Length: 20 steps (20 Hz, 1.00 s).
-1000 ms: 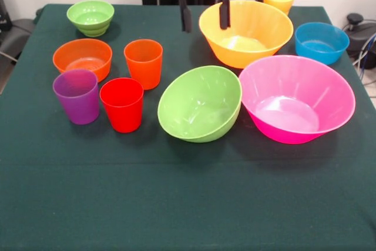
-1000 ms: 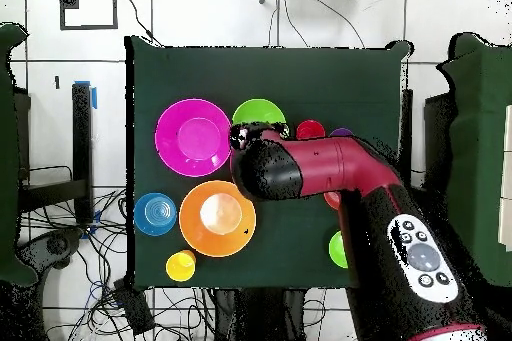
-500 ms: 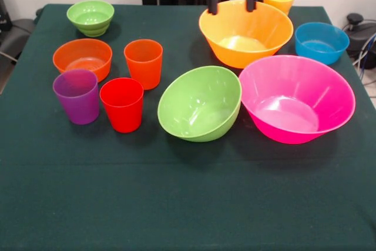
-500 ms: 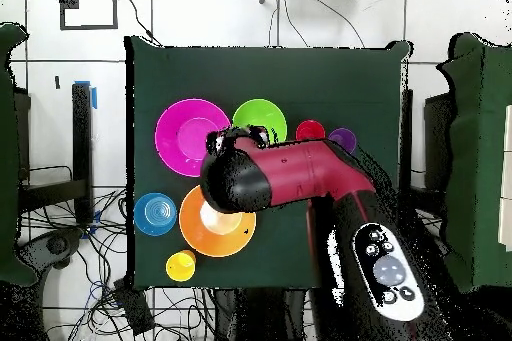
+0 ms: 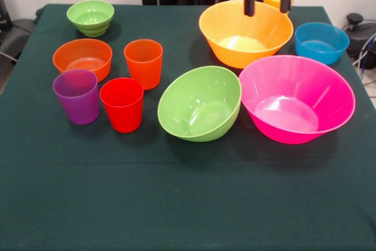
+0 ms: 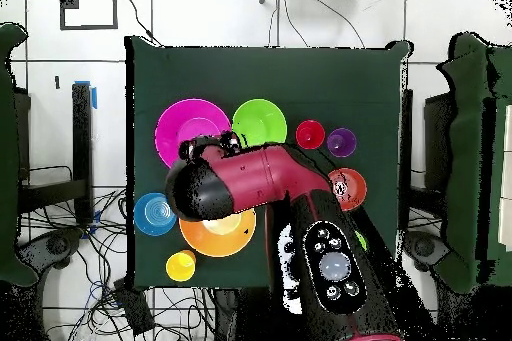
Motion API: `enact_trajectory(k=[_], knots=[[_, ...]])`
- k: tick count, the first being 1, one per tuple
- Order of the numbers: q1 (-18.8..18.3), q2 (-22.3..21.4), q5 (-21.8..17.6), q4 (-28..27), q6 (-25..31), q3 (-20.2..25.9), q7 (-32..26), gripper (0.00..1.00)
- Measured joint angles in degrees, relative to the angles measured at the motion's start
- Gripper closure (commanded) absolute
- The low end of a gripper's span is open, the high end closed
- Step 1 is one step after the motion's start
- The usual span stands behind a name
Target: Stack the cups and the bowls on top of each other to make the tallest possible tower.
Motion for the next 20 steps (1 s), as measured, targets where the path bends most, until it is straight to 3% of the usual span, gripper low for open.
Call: enact_trajectory(k=[10,20], knots=[[2.96,5.53,0.01,-0.04,-9.63,-4.96,0.75,0.0],[4.19,9.85,0.44,-0.09,-13.96,-8.68,0.75,0.0]])
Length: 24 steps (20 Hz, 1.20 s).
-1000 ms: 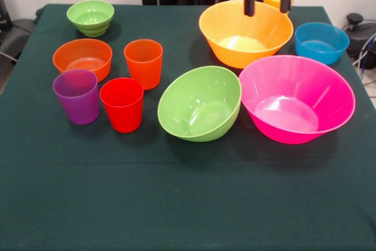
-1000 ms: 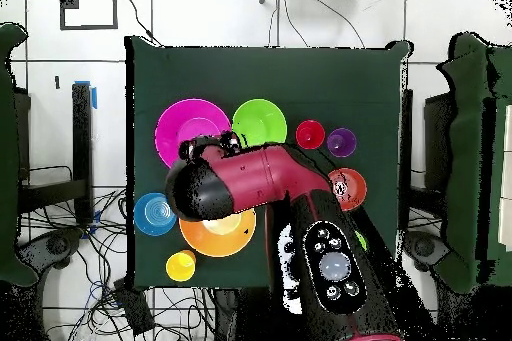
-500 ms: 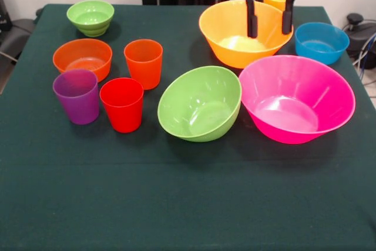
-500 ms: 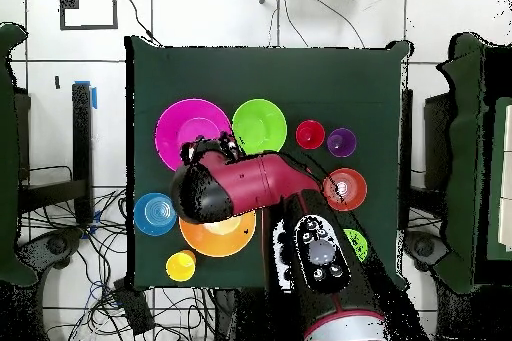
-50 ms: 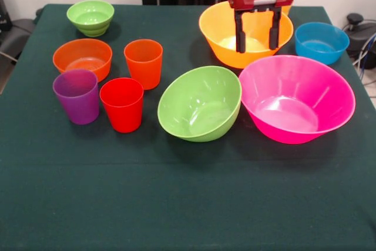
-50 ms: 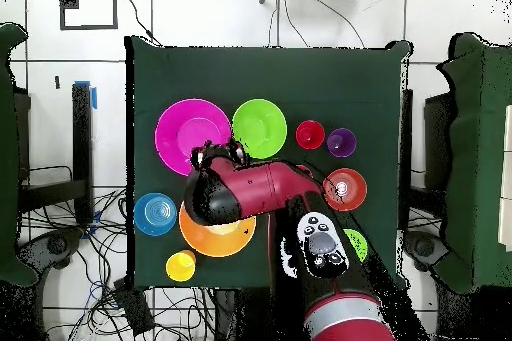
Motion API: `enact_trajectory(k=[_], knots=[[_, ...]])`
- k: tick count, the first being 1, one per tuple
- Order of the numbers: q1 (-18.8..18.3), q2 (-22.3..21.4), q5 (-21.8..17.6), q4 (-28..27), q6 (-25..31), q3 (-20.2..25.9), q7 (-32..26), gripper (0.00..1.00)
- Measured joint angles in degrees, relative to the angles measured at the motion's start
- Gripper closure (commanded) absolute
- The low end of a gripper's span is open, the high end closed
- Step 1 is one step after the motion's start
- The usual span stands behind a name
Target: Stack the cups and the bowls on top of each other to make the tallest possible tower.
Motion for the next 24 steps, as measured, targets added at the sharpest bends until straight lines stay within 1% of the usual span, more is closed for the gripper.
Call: enact_trajectory(k=[6,9,14,17,24], knots=[[1.17,0.36,0.68,0.04,-0.01,-1.57,0.0,0.0],[2.51,0.24,2.04,0.1,-0.02,-3.19,0.0,0.0],[4.17,0.03,3.15,0.35,-0.42,-4.69,0.05,0.0],[5.89,0.04,4.63,1.19,-2.1,-6.39,0.46,0.0],[8.16,0.27,6.43,2.36,-5.57,-8.17,2.22,0.0]])
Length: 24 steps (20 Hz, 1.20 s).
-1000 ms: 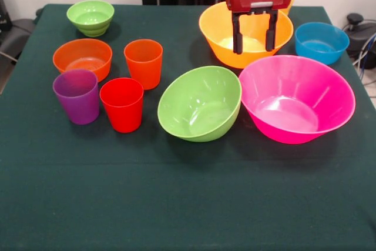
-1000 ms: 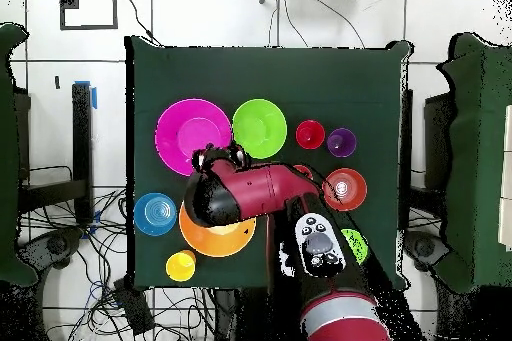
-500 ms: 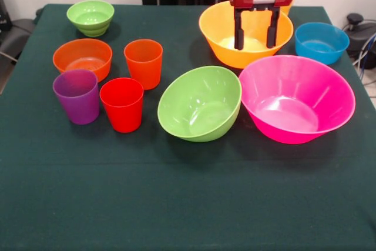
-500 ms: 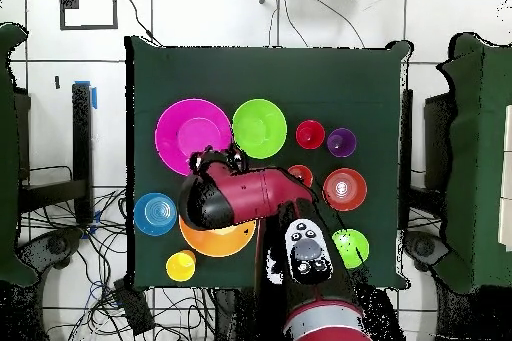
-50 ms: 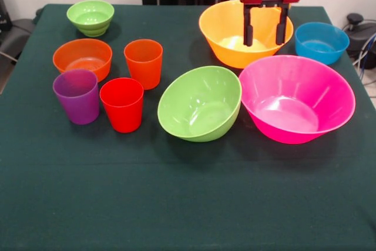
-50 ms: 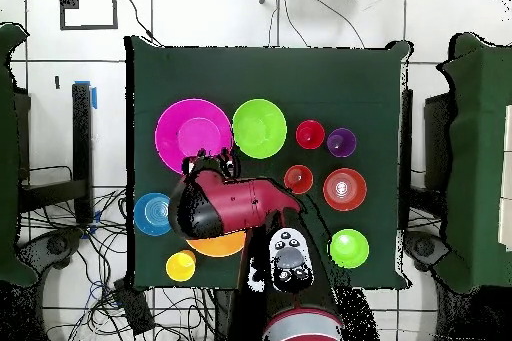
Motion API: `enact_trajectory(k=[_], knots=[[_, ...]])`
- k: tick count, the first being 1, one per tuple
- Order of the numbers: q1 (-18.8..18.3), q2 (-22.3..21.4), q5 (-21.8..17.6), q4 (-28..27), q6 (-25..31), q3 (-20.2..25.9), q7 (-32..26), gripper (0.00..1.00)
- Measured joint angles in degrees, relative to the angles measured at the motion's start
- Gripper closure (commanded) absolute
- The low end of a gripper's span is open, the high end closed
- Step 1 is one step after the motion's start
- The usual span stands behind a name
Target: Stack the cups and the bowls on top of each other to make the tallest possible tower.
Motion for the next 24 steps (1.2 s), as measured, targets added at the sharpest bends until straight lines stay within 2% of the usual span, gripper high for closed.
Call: enact_trajectory(k=[15,24], knots=[[1.85,3.49,2.12,2.1,-0.84,-4.23,2.27,0.0],[3.85,4.83,4.09,6.43,-0.88,-7.87,2.71,0.0]])
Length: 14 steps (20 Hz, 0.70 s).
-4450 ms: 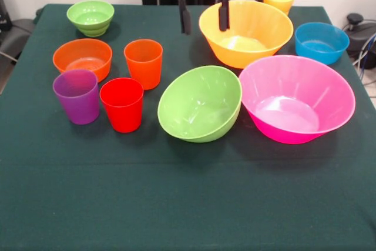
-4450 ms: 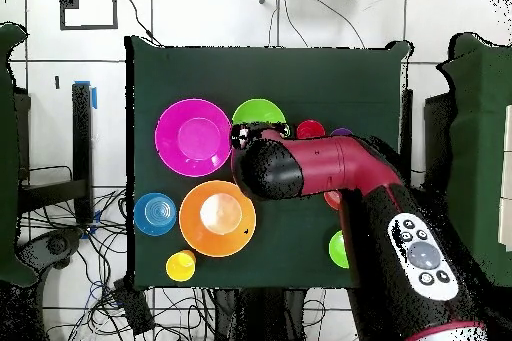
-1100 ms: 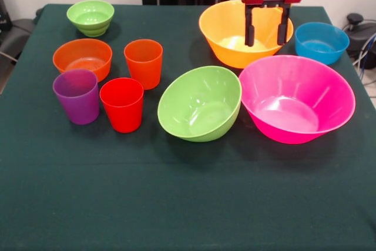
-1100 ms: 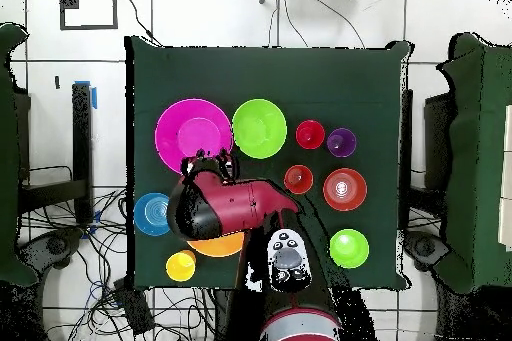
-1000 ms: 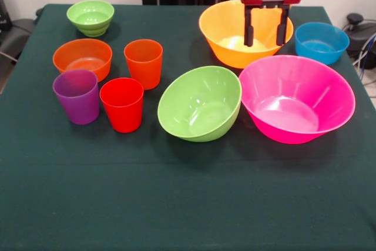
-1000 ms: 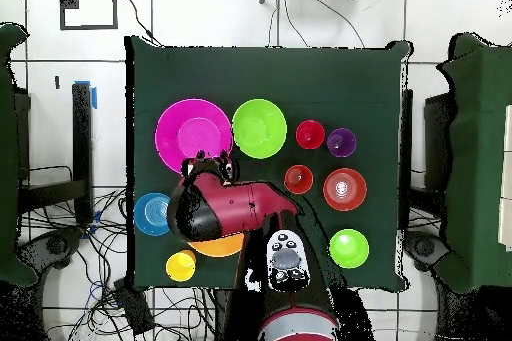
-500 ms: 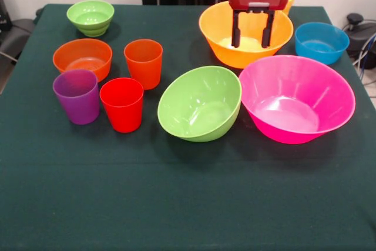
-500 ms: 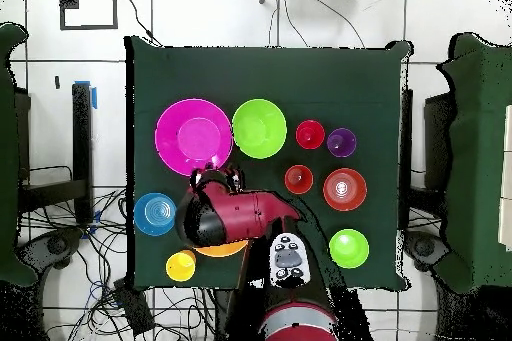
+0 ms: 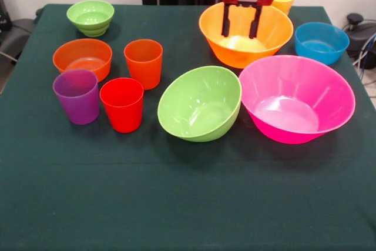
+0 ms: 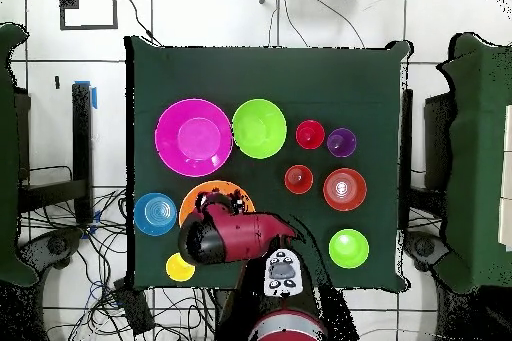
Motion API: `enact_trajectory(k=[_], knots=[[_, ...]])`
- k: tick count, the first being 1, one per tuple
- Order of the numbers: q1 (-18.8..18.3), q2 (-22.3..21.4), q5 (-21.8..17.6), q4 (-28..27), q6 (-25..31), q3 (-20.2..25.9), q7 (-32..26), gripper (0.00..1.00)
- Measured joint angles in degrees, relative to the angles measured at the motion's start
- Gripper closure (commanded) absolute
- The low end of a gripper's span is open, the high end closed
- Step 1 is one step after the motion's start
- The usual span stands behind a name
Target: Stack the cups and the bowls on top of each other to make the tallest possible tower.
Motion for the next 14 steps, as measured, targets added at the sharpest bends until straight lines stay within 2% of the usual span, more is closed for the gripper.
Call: enact_trajectory(k=[11,14], knots=[[-0.15,2.24,0.2,2.7,-2.73,-2.05,0.94,0.0],[-1.35,1.93,0.2,3.22,-3.07,-2.05,0.94,0.0]])
